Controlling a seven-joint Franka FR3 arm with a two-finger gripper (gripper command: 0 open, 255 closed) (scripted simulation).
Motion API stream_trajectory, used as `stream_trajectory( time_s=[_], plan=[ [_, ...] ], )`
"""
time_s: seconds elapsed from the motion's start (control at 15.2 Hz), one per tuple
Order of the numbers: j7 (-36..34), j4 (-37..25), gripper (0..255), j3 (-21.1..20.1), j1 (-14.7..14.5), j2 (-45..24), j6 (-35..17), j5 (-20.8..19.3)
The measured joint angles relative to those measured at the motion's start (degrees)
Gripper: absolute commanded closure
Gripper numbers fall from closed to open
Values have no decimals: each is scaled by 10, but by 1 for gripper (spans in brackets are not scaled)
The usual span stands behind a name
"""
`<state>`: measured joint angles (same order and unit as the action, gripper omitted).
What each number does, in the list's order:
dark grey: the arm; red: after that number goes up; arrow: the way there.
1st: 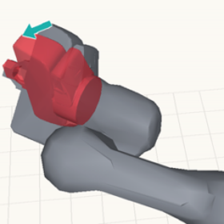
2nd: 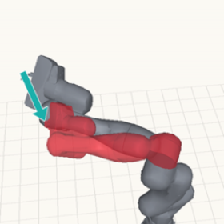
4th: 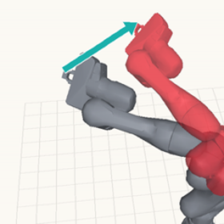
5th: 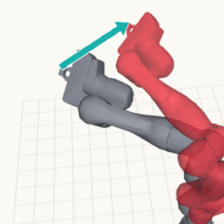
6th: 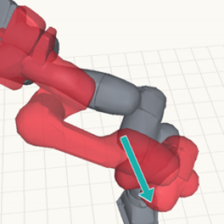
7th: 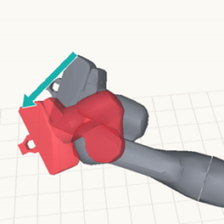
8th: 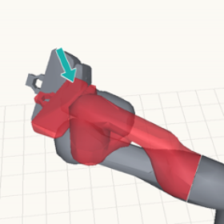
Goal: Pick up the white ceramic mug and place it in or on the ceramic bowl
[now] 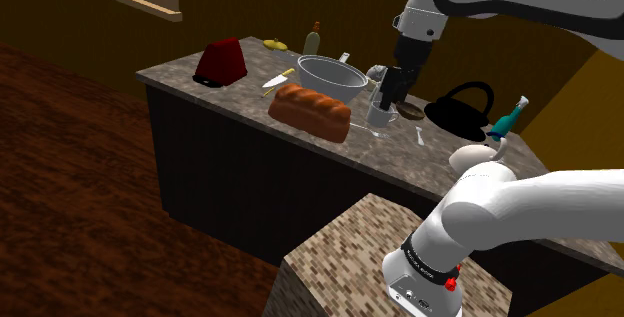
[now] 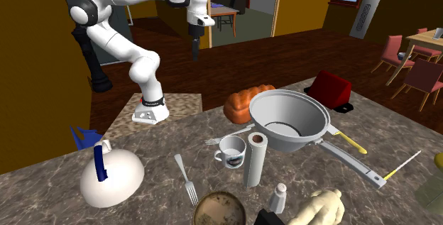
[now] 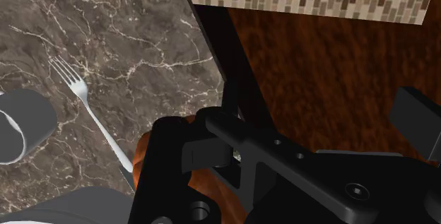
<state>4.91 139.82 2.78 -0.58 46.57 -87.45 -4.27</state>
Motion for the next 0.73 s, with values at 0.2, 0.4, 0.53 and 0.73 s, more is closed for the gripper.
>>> stream_trajectory(
  time_s=[0.2,0.4,0.53,0.73],
  plan=[
    [14,6,0,14,5,-9,-17,-11],
    [47,5,0,46,16,-39,-49,-36],
    [64,10,0,64,21,-61,-79,-49],
    [100,1,0,100,31,-107,-121,-70]
  ],
)
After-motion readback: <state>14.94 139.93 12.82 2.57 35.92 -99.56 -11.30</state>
